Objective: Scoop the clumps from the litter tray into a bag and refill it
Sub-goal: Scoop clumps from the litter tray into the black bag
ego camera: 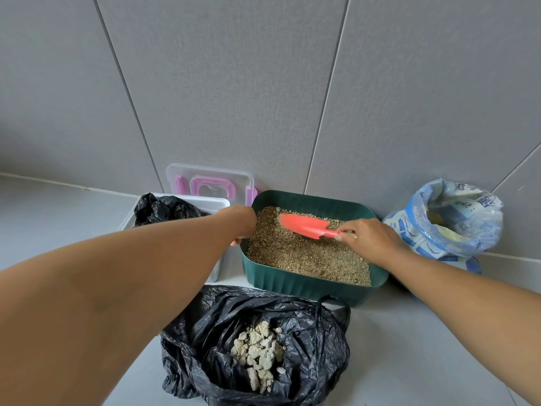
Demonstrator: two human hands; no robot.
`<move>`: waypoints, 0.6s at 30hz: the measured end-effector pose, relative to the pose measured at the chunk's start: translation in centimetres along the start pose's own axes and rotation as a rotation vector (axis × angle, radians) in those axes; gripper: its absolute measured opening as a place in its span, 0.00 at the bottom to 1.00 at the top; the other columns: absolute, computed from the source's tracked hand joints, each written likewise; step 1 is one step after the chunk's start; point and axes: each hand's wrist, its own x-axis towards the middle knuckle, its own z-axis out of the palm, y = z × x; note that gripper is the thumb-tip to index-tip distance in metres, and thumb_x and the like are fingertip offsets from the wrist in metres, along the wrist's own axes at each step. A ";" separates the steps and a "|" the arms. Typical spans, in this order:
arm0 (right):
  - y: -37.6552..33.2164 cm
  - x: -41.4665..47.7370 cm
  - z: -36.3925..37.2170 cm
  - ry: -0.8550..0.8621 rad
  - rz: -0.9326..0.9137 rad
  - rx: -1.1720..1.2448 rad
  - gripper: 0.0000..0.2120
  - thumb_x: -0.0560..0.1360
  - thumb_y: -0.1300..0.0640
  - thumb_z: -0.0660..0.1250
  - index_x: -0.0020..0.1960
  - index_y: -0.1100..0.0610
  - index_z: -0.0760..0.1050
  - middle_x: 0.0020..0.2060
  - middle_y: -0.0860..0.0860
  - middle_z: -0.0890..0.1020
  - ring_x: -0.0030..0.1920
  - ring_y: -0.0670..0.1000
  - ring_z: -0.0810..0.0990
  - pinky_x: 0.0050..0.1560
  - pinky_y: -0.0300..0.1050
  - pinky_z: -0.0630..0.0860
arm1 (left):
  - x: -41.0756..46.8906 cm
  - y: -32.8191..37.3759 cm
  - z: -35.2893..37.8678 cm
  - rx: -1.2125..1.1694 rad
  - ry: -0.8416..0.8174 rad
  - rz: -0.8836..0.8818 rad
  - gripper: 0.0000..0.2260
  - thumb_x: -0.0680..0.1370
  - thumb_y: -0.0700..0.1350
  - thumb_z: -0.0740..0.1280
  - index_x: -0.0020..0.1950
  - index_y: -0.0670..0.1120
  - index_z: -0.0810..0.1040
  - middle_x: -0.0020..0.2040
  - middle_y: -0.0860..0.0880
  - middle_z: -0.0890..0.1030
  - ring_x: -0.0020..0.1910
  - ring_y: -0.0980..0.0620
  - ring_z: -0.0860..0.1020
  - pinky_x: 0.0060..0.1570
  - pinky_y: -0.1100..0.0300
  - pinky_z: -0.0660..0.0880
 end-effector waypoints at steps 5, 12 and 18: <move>-1.1 0.5 -0.1 -0.022 -0.026 0.016 0.12 0.79 0.43 0.63 0.58 0.42 0.80 0.39 0.44 0.79 0.35 0.46 0.76 0.33 0.43 0.70 | 0.1 0.0 0.1 -0.019 -0.004 -0.013 0.11 0.80 0.40 0.63 0.59 0.37 0.77 0.48 0.43 0.84 0.38 0.50 0.78 0.53 0.57 0.77; -3.2 0.7 0.4 -0.063 0.005 -0.069 0.13 0.79 0.41 0.62 0.54 0.43 0.82 0.41 0.46 0.81 0.39 0.49 0.77 0.33 0.42 0.68 | 0.5 0.0 0.1 -0.068 -0.021 -0.032 0.11 0.80 0.39 0.63 0.61 0.37 0.75 0.30 0.47 0.73 0.34 0.49 0.75 0.42 0.60 0.74; -4.0 1.3 0.7 -0.018 0.031 -0.140 0.13 0.79 0.42 0.62 0.54 0.45 0.83 0.40 0.48 0.81 0.40 0.53 0.79 0.35 0.44 0.70 | 0.8 0.0 0.2 -0.082 -0.032 -0.014 0.11 0.80 0.39 0.63 0.61 0.36 0.75 0.30 0.47 0.74 0.37 0.48 0.75 0.50 0.58 0.78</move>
